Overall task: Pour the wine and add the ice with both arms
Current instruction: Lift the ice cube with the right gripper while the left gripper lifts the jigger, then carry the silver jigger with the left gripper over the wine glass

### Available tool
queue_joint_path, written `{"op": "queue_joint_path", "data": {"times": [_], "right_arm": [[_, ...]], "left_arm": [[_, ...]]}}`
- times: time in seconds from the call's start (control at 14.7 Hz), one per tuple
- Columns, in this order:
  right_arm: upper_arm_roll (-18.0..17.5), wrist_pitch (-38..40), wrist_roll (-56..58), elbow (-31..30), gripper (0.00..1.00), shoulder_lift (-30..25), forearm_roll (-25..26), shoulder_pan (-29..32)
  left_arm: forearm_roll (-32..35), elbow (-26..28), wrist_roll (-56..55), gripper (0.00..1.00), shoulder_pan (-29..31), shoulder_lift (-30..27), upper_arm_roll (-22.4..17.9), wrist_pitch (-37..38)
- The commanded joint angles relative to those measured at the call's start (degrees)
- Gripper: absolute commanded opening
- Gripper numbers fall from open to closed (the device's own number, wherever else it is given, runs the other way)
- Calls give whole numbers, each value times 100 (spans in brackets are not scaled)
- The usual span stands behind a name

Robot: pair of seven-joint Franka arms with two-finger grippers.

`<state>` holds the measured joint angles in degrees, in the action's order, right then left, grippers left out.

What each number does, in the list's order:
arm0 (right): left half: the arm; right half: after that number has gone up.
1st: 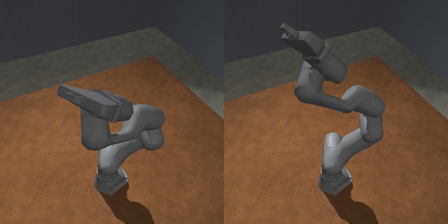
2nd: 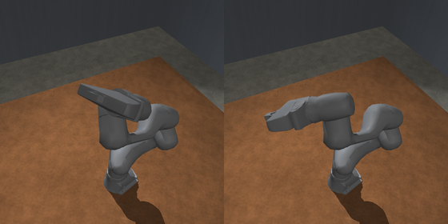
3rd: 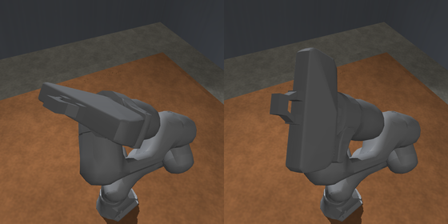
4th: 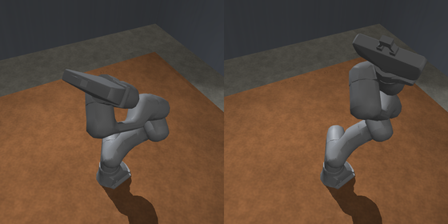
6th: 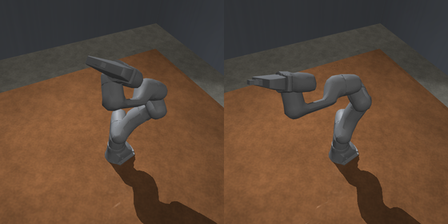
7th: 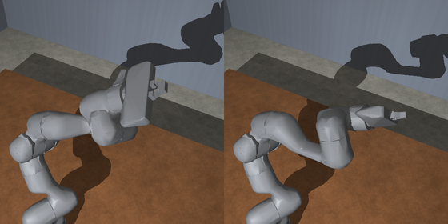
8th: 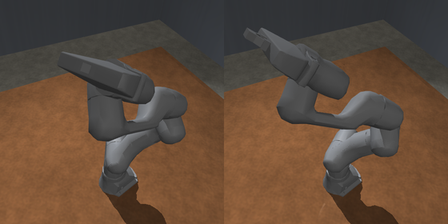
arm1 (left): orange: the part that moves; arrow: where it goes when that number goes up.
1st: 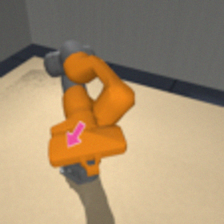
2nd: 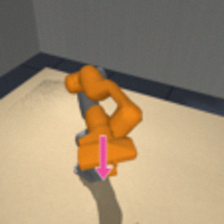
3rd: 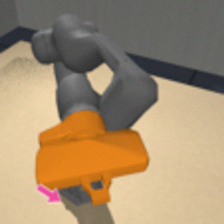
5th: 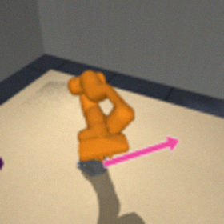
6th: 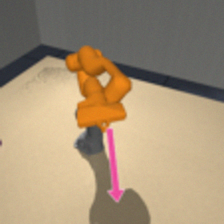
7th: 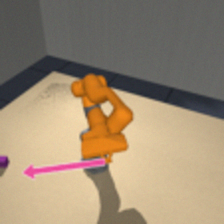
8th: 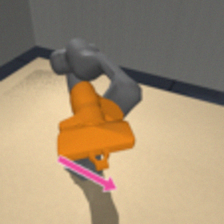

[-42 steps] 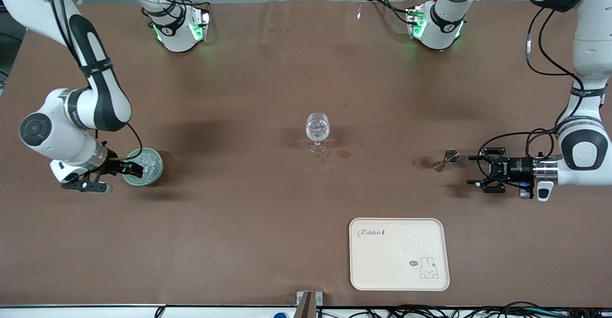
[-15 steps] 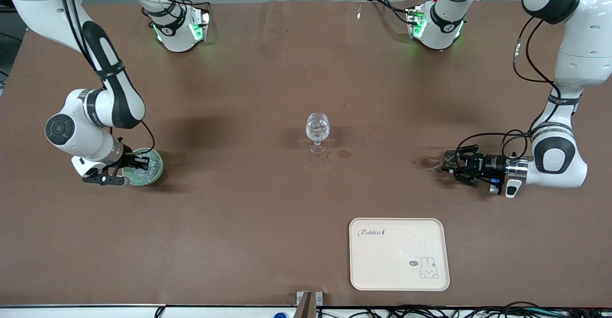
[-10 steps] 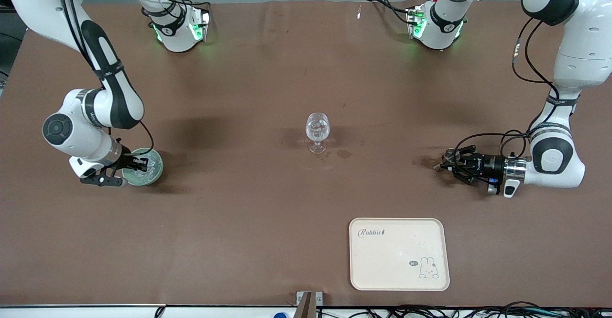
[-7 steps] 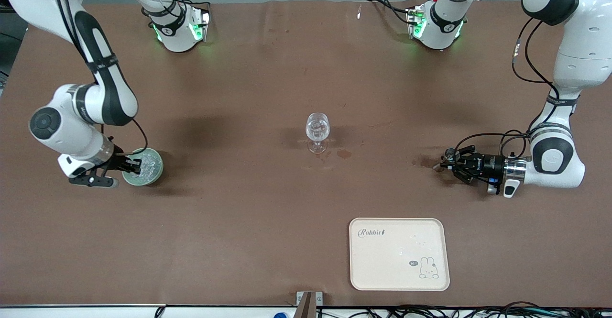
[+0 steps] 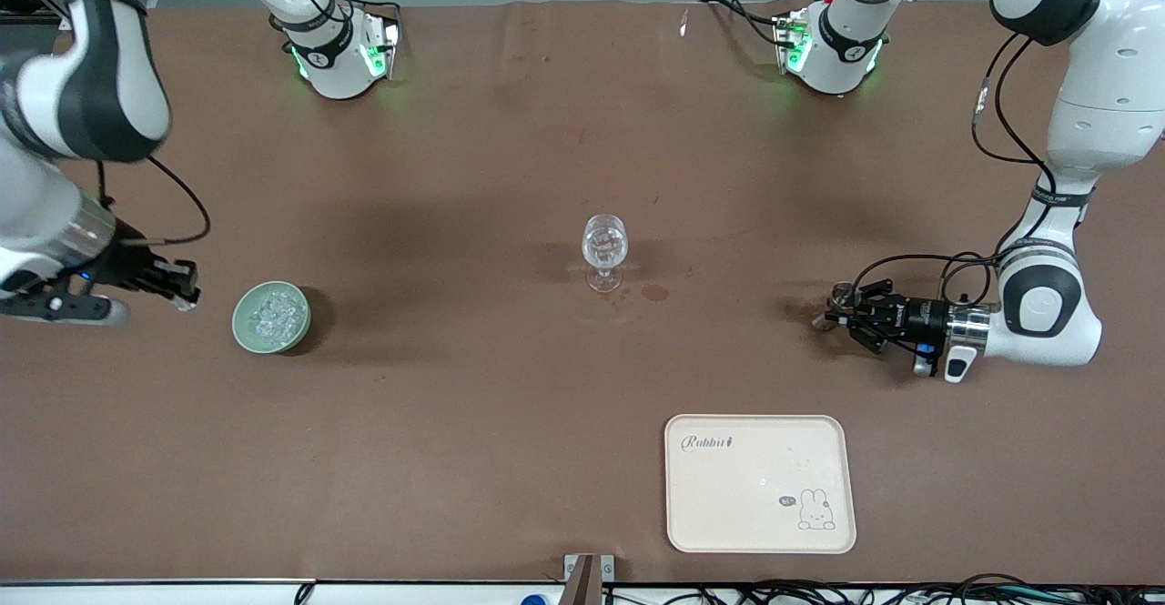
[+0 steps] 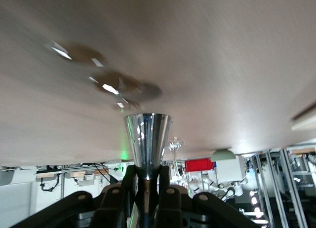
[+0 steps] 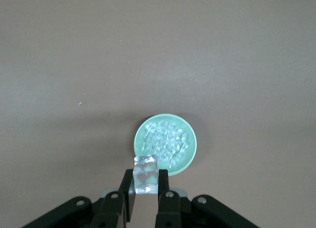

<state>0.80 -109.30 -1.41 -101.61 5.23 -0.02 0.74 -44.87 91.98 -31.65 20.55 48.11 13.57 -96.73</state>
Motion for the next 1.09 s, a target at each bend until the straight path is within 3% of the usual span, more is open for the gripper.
{"op": "queue_joint_path", "data": {"times": [0.0,0.27,0.68,1.02], "right_arm": [[16,855,18,728,5,-12,-16,-197],[25,1709,79,739,4,-645,63,-206],[60,1148,202,757,2,-303,2,-110],[61,1183,255,704,2,-338,72,-136]], "left_arm": [[-101,13,-69,0,11,-179,364,-91],[-84,83,-1069,0,-304,-547,682,-582],[-84,189,-2476,0,-1183,-1207,691,-1022],[-23,285,-3310,0,-1842,-1664,691,-1233]]}}
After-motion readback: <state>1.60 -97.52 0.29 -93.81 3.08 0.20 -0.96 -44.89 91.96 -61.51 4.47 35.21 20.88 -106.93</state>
